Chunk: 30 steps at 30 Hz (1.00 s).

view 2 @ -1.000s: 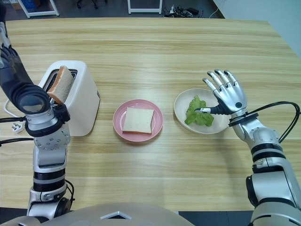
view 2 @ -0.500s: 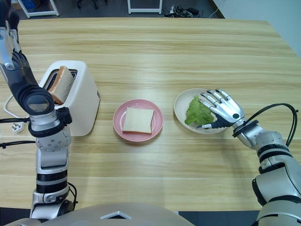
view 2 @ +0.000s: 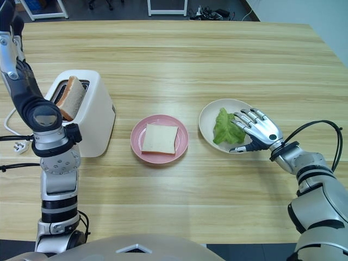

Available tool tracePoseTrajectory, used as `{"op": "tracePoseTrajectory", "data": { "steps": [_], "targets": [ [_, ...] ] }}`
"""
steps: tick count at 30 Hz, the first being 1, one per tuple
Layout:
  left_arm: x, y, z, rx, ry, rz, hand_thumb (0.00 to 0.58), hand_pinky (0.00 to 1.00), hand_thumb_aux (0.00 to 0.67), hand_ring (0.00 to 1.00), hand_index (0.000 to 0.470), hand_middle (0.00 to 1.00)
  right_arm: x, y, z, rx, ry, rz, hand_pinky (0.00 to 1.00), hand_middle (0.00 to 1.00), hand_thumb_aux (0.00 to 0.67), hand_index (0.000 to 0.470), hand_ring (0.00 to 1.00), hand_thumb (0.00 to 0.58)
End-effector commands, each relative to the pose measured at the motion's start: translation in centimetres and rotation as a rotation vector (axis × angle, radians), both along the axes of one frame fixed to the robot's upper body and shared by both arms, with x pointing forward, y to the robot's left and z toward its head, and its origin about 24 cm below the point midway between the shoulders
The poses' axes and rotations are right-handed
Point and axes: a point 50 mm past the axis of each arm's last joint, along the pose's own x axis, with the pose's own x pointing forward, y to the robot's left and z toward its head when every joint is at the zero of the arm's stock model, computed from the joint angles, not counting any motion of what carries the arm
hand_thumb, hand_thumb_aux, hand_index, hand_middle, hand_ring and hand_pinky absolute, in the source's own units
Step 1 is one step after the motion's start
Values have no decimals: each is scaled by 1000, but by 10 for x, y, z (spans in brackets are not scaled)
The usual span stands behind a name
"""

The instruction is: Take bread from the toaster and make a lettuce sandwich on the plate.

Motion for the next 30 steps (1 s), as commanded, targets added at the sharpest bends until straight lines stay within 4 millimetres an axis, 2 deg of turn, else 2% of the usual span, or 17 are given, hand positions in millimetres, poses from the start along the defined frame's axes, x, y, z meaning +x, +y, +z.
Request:
{"op": "tracePoseTrajectory", "data": {
  "steps": [1,11,30],
  "targets": [
    [1,0,-1,3,10,4,0,0,0,0,0,0,4,5,-5,-13,25,-6,0,0,0,0,0,0],
    [1,-1,-1,7,9,-7,0,0,0,0,0,0,10,9,0,-11,-3,-4,0,0,0,0,0,0],
    [1,-1,1,11,0,-13,0,0,0,0,0,0,13,0,5,-40,-9,-73,0,0,0,0,0,0]
  ]
}}
